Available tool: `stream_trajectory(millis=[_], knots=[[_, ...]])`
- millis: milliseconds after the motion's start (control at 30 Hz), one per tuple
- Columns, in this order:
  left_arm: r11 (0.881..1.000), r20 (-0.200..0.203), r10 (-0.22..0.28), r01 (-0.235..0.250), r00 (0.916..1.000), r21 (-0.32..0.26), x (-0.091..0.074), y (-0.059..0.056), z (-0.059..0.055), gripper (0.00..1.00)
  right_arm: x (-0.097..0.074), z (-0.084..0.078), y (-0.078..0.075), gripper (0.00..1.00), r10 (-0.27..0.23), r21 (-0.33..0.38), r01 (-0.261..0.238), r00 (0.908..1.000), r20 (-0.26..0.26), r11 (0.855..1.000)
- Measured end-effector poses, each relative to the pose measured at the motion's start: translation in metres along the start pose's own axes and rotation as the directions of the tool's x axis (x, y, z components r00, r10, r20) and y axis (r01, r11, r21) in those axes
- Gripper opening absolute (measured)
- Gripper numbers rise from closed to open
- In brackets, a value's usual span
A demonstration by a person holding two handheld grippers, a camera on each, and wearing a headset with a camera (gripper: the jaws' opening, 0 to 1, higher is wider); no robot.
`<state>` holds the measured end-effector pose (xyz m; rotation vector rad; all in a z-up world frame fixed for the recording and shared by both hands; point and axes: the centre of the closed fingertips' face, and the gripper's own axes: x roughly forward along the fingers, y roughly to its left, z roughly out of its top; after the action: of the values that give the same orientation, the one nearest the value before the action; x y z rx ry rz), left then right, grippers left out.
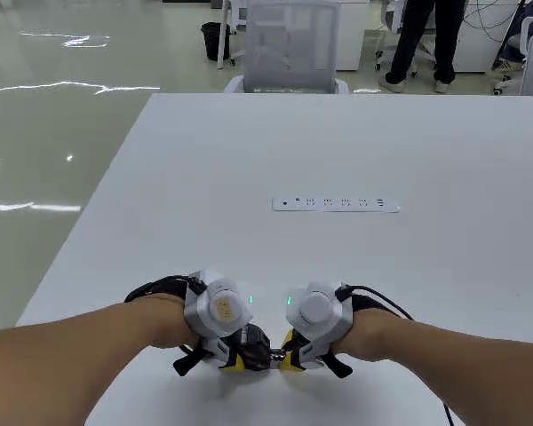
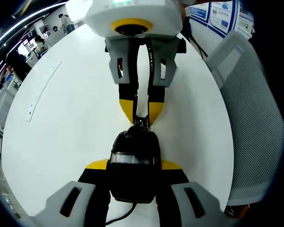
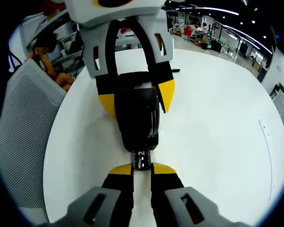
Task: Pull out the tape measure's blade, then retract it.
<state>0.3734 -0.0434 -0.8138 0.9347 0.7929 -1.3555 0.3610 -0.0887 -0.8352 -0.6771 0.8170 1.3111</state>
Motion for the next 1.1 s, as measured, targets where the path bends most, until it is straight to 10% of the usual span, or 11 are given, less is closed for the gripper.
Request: stream_trajectory(millis=[1100], knots=[[1.000, 0.004, 0.000, 0.000, 1.0000, -0.017, 0.002, 0.000, 0.002, 0.33, -0.016, -0.026, -0.004, 0.12, 0.004, 0.038, -0.003, 0.9994, -0.035, 0.999]])
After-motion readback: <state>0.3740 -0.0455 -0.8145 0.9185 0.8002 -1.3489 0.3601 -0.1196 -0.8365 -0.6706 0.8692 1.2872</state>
